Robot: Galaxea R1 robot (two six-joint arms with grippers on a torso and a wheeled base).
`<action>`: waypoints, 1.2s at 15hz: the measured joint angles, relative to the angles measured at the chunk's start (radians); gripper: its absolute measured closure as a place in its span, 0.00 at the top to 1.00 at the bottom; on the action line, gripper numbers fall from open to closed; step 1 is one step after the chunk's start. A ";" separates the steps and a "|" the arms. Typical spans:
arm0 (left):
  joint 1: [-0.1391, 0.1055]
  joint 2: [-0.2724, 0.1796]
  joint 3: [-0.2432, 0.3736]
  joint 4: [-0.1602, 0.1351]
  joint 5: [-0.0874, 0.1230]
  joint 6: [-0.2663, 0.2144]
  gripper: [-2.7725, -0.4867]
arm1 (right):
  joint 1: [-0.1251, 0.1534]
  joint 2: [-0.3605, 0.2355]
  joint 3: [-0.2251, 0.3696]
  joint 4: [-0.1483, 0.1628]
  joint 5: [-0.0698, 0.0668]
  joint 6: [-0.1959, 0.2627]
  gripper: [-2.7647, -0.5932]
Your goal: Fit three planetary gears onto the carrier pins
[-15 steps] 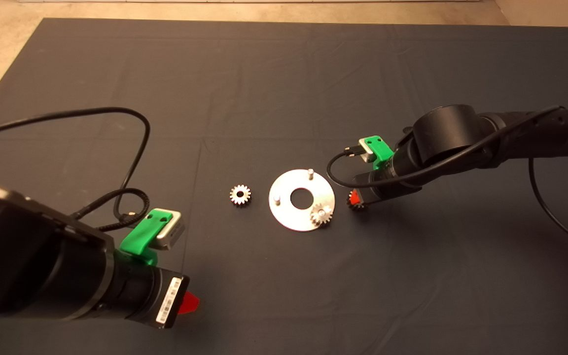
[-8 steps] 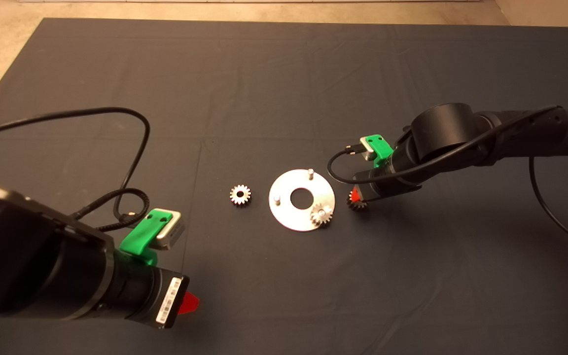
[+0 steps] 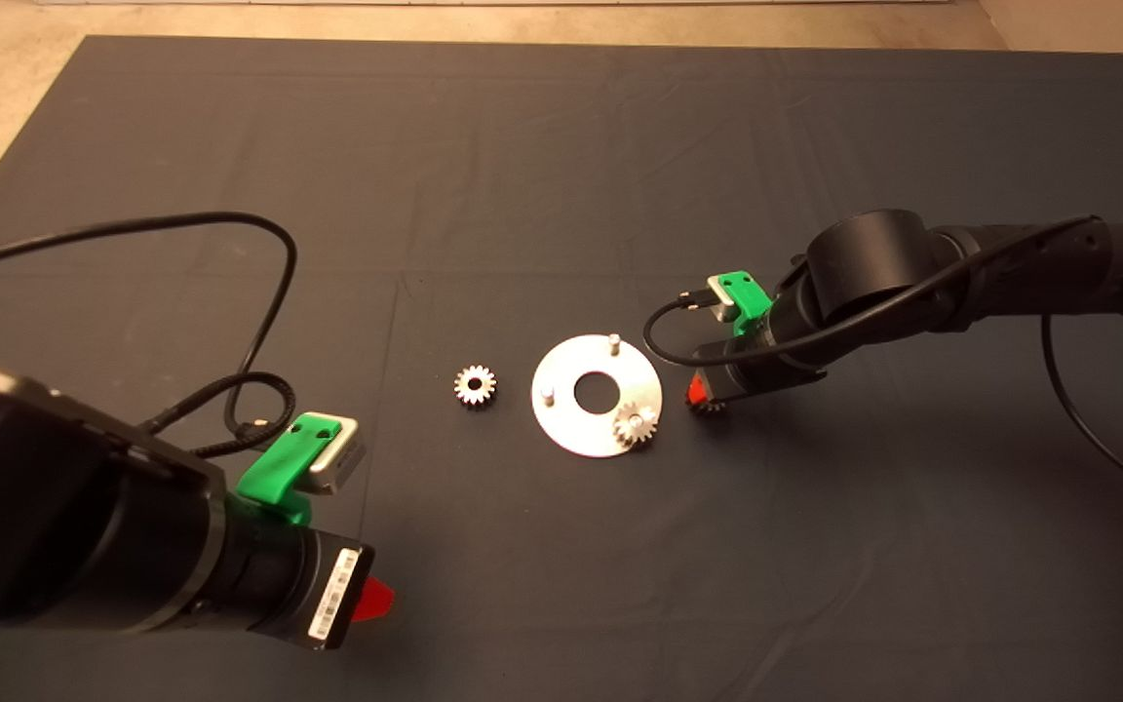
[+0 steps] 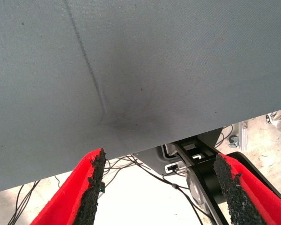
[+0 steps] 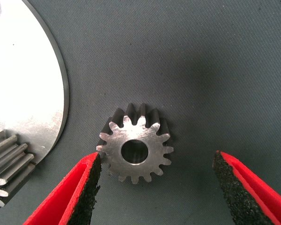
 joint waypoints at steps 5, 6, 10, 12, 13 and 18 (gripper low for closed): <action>0.000 0.000 0.000 0.000 0.000 0.000 0.50 | 0.000 0.002 0.000 0.000 0.010 0.000 0.54; 0.000 0.000 0.000 0.000 0.000 0.000 0.50 | -0.001 0.002 0.000 0.000 0.027 0.000 0.54; 0.000 0.000 0.000 0.000 0.000 0.000 0.50 | -0.009 0.002 0.000 0.000 0.054 0.000 0.54; 0.000 0.000 0.000 0.000 0.000 0.000 0.50 | -0.013 0.002 0.000 0.000 0.054 0.000 0.54; 0.000 0.000 0.000 0.000 0.000 0.000 0.50 | -0.020 0.002 0.000 -0.001 0.054 0.000 0.54; 0.000 -0.001 0.000 0.000 0.000 0.000 0.50 | -0.039 0.001 -0.015 -0.001 0.054 -0.003 0.54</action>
